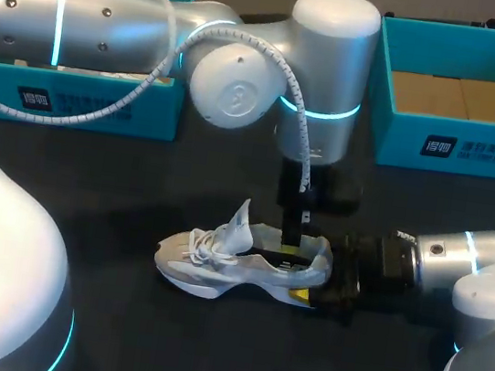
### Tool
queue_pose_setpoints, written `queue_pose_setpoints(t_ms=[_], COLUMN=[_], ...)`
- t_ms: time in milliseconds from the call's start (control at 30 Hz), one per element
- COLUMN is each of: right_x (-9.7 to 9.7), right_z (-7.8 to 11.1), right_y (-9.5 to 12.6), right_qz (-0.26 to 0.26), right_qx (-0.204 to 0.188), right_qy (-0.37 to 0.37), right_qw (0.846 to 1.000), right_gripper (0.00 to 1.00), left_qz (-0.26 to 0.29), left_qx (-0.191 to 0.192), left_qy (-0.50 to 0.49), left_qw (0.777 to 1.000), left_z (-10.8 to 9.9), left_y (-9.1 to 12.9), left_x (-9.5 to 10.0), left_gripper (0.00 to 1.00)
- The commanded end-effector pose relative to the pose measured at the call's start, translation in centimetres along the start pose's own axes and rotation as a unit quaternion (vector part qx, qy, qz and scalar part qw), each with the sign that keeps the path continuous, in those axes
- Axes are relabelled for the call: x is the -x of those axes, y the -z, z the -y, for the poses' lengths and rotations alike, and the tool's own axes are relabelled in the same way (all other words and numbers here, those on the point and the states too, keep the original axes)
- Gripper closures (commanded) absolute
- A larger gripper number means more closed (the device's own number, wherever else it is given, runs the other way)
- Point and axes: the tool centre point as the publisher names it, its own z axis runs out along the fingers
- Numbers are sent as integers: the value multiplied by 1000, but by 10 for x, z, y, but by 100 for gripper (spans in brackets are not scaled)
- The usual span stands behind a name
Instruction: Take the shoe out of the shoebox, open the shoe tongue, remove and reinsert the insole, then place the shoe into the shoebox
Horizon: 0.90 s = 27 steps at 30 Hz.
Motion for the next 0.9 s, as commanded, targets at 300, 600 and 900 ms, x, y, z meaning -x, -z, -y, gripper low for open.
queue_pose_setpoints(t_ms=[300,600,900], right_x=[0,0,0], right_z=[-1,-1,-1], right_y=[0,0,0], right_qz=[0,0,0], right_qx=[-3,-3,-3], right_qy=[0,0,0], right_qw=[1000,1000,1000], right_gripper=[100,100,100], left_qz=[3,-2,-13], left_qx=[-4,8,28], left_qy=[0,-13,-19], left_qw=[1000,1000,999], left_z=[-5,-17,-40], left_y=[2,-27,-41], left_x=[-2,0,-5], left_gripper=[100,100,100])
